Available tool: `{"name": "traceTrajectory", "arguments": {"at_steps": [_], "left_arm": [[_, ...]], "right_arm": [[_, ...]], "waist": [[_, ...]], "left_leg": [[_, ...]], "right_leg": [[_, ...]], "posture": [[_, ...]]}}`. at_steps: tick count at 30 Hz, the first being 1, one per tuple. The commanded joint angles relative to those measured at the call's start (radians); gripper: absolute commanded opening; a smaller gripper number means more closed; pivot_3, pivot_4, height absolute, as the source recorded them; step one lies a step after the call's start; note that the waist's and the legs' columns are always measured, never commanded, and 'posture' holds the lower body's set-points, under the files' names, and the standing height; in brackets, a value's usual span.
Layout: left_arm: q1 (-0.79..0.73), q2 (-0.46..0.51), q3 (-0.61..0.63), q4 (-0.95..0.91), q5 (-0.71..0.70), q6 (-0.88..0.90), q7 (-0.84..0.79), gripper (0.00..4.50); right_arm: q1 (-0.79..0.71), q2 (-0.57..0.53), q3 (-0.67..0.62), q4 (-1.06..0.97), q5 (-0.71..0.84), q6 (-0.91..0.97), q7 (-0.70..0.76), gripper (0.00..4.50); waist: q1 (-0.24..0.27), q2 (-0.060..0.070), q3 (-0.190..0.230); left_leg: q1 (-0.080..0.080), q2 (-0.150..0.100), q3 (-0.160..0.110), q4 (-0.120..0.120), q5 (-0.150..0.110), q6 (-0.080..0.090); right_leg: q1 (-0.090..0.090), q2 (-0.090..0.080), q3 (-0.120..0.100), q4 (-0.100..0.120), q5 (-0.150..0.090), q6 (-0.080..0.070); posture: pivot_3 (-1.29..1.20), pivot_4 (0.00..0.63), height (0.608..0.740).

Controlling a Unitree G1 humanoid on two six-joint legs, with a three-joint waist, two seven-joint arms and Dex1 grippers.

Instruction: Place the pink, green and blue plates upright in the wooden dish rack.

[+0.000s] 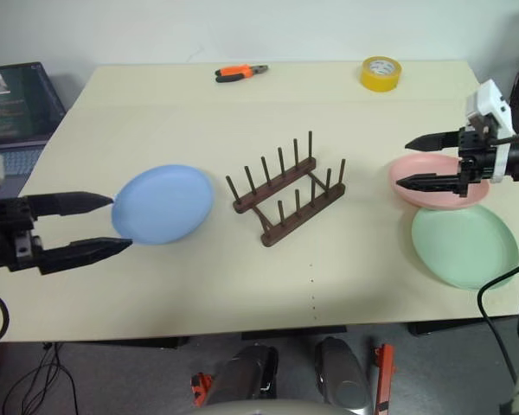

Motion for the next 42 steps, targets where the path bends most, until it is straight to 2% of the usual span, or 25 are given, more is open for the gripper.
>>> {"name": "traceTrajectory", "arguments": {"at_steps": [1,11,16,22,27,32,36,42], "left_arm": [[0.005,0.008,0.040,-0.020,-0.004,0.000,-0.007,4.47],[-0.038,-0.016,-0.017,-0.073,-0.061,0.015,0.069,4.47],[-0.065,-0.081,-0.238,-0.160,-0.004,-0.046,0.176,4.47],[-0.137,-0.232,-0.537,-0.190,0.126,-0.094,0.349,4.47],[-0.240,-0.396,-0.741,-0.098,0.281,-0.145,0.485,4.47],[-0.360,-0.601,-0.899,0.132,0.464,-0.244,0.600,4.47],[-0.397,-0.675,-0.954,0.240,0.525,-0.312,0.579,4.47],[-0.430,-0.725,-0.963,0.323,0.573,-0.374,0.548,4.47]], "right_arm": [[-0.004,-0.026,-0.039,-0.047,0.035,0.018,0.040,4.50],[-0.012,0.007,-0.031,-0.039,0.039,0.000,0.022,4.50],[-0.014,-0.002,-0.038,-0.049,0.041,-0.005,0.016,4.50],[0.029,-0.017,-0.062,-0.131,0.064,0.017,-0.008,4.50],[0.076,-0.023,-0.087,-0.243,0.093,0.064,-0.033,4.50],[0.133,-0.026,-0.111,-0.386,0.135,0.125,-0.082,4.50],[0.158,-0.028,-0.127,-0.436,0.154,0.151,-0.113,4.50],[0.178,-0.042,-0.145,-0.458,0.161,0.160,-0.141,4.50]], "waist": [[0.000,0.000,0.000],[0.000,0.000,0.000],[0.001,0.000,0.000],[0.003,0.000,0.000],[0.009,0.000,0.000],[0.017,-0.001,0.001],[0.017,-0.002,0.001],[0.022,-0.002,0.001]], "left_leg": [[0.000,0.000,0.000,0.000,0.000,0.000],[0.000,0.000,0.001,0.000,0.000,0.000],[0.001,0.000,0.001,0.000,0.000,0.000],[0.001,0.000,0.002,0.000,0.000,0.000],[0.000,0.000,0.002,0.003,0.000,0.000],[0.001,0.000,0.003,0.004,0.000,0.000],[0.000,0.000,0.004,0.005,0.001,0.000],[0.000,0.000,0.004,0.005,0.001,-0.001]], "right_leg": [[0.000,0.000,0.000,0.000,0.000,0.000],[0.000,0.000,0.001,0.000,0.000,0.000],[0.000,0.000,0.001,0.000,0.001,0.001],[0.000,0.000,0.002,0.000,0.001,0.002],[0.001,0.001,0.002,0.000,0.003,0.004],[0.002,0.001,0.003,0.000,0.004,0.007],[0.002,0.001,0.004,0.000,0.005,0.007],[0.001,0.001,0.004,0.000,0.005,0.007]], "posture": [[0.00,0.150,0.740],[0.00,0.150,0.740],[0.00,0.150,0.740],[0.00,0.150,0.740],[0.00,0.150,0.740],[0.00,0.150,0.740],[0.00,0.150,0.740],[0.00,0.150,0.740]]}}
